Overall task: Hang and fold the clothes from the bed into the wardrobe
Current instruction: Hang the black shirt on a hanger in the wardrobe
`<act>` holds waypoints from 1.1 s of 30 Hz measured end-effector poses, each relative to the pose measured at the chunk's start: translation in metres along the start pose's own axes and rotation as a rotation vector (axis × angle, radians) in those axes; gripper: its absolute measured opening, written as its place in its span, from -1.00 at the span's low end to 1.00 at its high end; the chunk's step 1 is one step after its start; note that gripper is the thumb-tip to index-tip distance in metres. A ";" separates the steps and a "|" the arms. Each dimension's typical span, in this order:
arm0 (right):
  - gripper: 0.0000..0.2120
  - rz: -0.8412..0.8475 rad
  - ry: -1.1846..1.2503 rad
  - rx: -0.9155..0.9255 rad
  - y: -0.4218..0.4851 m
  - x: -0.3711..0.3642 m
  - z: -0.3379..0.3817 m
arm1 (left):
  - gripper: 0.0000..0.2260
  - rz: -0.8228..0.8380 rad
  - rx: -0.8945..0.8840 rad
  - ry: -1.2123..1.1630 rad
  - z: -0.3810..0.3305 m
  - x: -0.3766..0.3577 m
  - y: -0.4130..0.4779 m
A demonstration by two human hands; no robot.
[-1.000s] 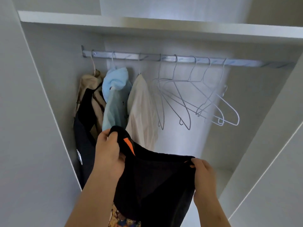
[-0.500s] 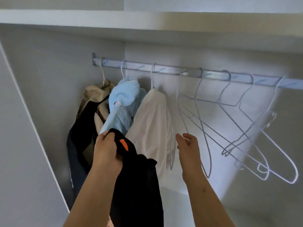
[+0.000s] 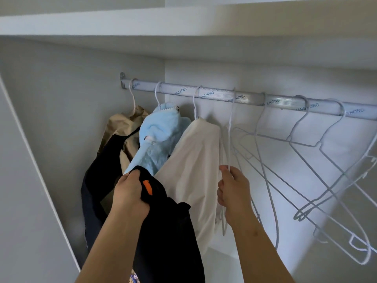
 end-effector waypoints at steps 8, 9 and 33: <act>-0.85 -0.004 0.037 0.112 -0.017 0.000 0.025 | -0.73 -0.003 0.090 0.023 -0.003 0.010 -0.003; -0.86 -0.013 0.046 0.100 -0.022 0.000 0.023 | -0.75 0.015 0.092 0.039 -0.005 0.012 -0.005; -0.51 -0.538 -0.325 0.138 -0.307 0.019 -0.056 | -0.90 0.173 0.287 0.243 -0.042 0.152 -0.095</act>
Point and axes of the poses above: each hand's wrist, its own y-axis towards the middle knuckle, its own x-axis out of the back of the hand, z = x × y, the point moved 7 cm from there along y, towards the middle knuckle, and after that the axes turned 13 degrees about -y, right-handed, at the moved point
